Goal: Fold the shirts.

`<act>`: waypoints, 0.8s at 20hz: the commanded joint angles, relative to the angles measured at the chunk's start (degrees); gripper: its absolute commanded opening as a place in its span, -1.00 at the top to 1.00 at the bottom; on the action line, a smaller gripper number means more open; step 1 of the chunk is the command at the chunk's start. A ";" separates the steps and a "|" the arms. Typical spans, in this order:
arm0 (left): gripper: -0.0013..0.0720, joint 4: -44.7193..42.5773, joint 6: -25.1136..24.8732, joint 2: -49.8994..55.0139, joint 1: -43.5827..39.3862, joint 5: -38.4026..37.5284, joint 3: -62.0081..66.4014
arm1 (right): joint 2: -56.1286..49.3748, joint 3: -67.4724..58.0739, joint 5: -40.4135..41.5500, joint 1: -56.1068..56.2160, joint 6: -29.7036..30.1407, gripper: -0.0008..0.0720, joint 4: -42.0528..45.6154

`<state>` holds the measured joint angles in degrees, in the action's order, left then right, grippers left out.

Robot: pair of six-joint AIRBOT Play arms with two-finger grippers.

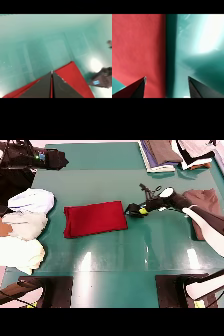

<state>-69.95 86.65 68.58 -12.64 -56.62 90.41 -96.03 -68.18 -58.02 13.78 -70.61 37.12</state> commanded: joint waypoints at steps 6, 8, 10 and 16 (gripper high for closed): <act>0.89 0.76 0.52 -0.04 -0.83 0.46 0.00 | -14.45 -16.81 -0.42 10.19 2.93 0.94 -8.41; 0.89 1.33 0.52 -0.04 -1.18 0.24 0.00 | -13.33 -19.23 -0.44 8.81 2.89 0.94 -8.24; 0.89 1.27 0.42 -0.04 -2.93 0.24 0.00 | -9.77 -19.74 -0.28 5.09 1.66 0.94 -4.42; 0.89 0.94 -0.15 -0.04 -9.77 1.25 0.00 | 4.46 -19.69 -6.56 -15.89 -5.11 0.94 14.34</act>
<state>-68.88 86.72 68.58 -20.03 -56.16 90.41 -97.21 -87.48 -61.39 6.79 -73.01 43.22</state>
